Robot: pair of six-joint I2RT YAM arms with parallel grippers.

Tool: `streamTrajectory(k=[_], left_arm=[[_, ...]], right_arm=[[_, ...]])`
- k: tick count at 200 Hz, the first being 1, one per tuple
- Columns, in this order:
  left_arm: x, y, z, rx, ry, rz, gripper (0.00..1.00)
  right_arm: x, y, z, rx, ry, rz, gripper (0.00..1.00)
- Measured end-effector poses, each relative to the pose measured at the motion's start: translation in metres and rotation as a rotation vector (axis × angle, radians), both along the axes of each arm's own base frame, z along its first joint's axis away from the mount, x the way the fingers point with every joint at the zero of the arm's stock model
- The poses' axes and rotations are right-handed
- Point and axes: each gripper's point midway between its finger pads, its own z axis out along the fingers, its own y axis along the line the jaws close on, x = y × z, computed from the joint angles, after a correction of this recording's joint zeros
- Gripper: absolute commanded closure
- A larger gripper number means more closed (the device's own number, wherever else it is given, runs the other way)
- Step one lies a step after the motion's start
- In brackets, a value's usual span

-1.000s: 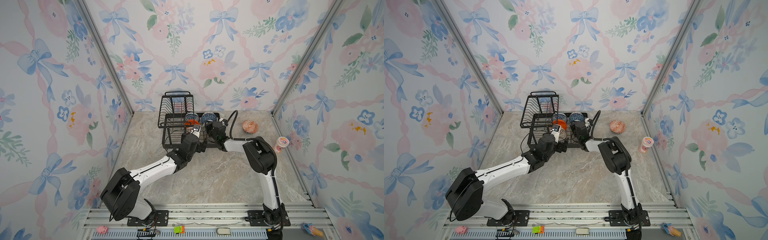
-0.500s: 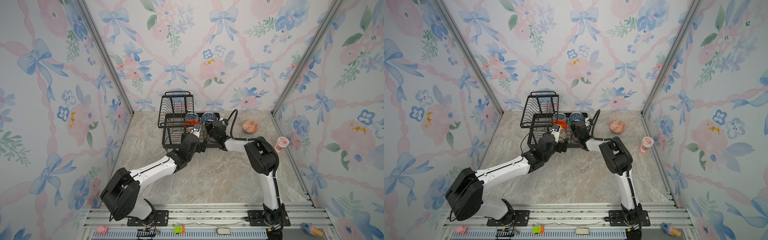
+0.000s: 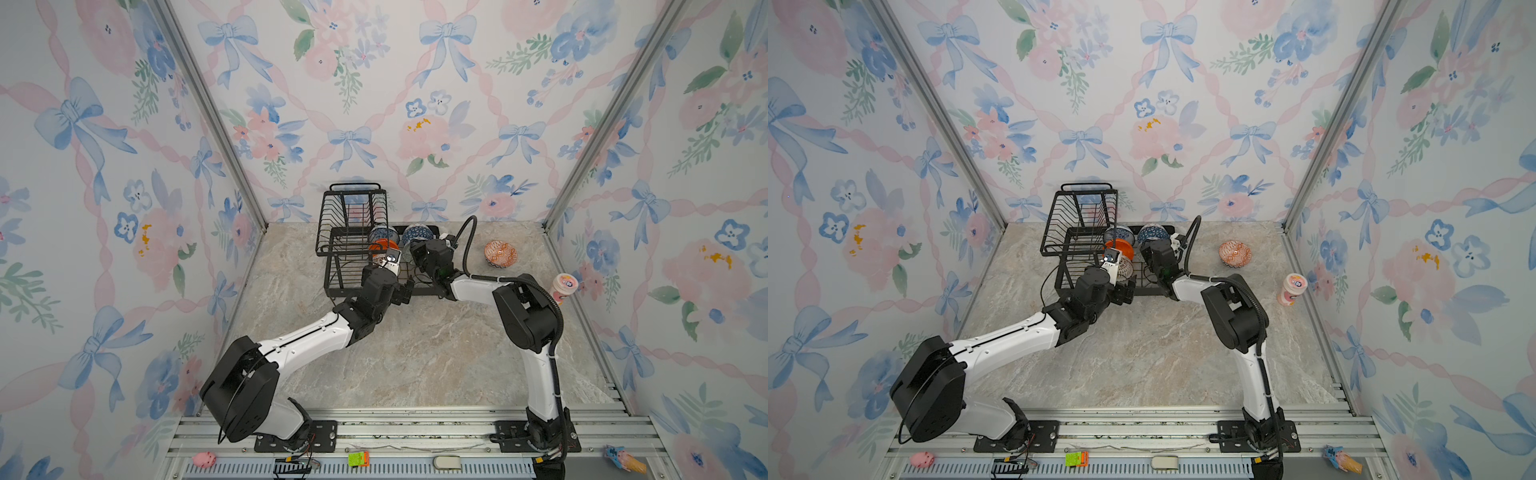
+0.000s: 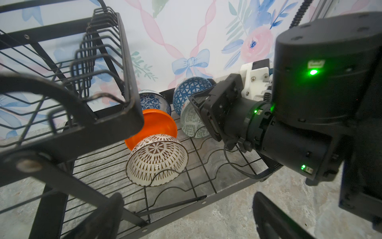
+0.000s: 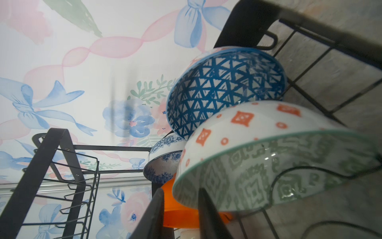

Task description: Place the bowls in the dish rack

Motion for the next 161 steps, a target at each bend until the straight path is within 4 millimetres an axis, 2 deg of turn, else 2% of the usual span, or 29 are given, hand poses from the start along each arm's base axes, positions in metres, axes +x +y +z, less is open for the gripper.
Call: streamTrajectory(k=[40, 96, 138, 161], left_arm=[[0.000, 0.002, 0.004, 0.003, -0.011, 0.005, 0.02], [0.000, 0.003, 0.005, 0.010, -0.014, 0.006, 0.02], [0.000, 0.003, 0.005, 0.010, -0.016, 0.007, 0.02], [0.000, 0.004, 0.006, 0.015, -0.021, 0.012, 0.02]], right_arm=[[-0.005, -0.003, 0.015, -0.004, -0.022, 0.003, 0.65], [-0.019, -0.014, 0.019, -0.034, -0.021, 0.005, 0.58], [-0.030, -0.027, 0.039, -0.061, -0.045, -0.004, 0.48], [-0.034, -0.035, 0.050, -0.073, -0.058, -0.016, 0.38]])
